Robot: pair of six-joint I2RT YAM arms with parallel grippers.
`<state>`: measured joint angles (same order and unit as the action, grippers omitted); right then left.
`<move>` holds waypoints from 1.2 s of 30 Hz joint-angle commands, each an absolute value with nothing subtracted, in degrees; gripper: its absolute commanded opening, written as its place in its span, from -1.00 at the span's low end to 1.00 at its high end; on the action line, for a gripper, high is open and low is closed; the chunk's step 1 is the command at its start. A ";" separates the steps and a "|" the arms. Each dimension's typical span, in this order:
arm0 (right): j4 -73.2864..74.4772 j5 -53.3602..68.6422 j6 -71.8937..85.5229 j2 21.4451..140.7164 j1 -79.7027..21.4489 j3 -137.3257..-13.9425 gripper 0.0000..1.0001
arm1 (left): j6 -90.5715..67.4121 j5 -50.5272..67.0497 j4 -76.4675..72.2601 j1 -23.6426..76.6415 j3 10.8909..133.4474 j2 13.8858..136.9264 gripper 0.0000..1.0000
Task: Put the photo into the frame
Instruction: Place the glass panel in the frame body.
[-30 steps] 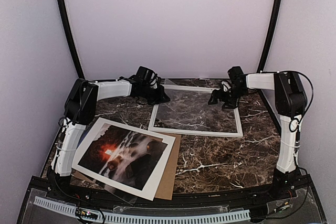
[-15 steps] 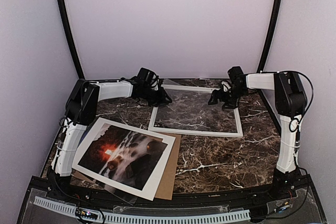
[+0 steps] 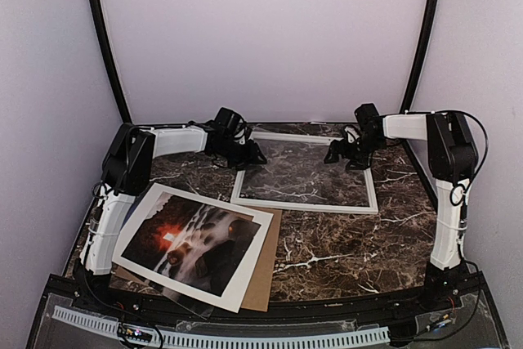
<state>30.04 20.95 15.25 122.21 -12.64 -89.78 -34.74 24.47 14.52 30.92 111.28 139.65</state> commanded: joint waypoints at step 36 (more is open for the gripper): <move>31.67 19.54 14.58 122.92 -12.92 -90.50 0.91 | -24.30 9.62 26.85 29.67 114.52 132.37 0.15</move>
